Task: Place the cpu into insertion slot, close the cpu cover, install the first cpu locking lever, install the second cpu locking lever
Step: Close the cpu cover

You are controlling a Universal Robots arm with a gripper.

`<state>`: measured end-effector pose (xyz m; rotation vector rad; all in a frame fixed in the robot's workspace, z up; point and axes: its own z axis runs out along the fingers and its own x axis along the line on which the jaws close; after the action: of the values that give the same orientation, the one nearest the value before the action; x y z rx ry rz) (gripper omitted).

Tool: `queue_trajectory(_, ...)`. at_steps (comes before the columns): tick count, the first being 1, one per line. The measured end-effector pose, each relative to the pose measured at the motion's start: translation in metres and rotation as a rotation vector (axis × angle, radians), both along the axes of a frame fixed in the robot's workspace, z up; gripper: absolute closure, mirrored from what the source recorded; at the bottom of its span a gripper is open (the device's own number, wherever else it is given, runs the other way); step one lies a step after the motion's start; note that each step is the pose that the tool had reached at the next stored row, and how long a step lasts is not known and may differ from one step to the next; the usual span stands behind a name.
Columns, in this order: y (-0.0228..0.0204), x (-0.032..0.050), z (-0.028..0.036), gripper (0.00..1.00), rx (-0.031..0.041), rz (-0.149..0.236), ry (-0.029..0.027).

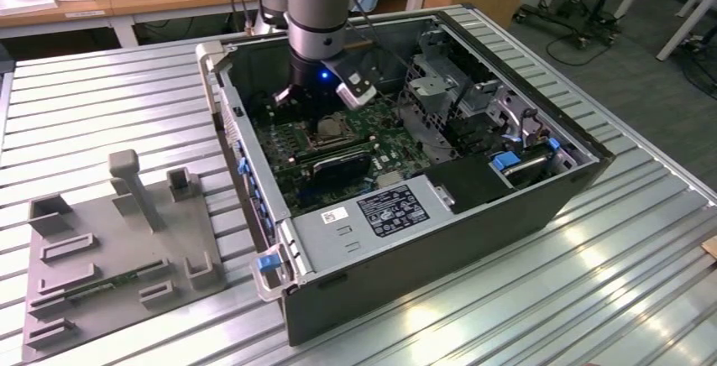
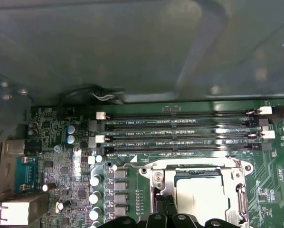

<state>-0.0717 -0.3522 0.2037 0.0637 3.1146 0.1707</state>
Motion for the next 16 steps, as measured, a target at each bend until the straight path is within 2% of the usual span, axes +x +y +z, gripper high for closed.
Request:
queue_trajectory(4,0.0016,0.0000,0.0000,0.89,0.0000,0.000,0.0001)
queue_trajectory(16,0.0017,0.0000,-0.0023,0.89,0.0013,-0.001,-0.0002)
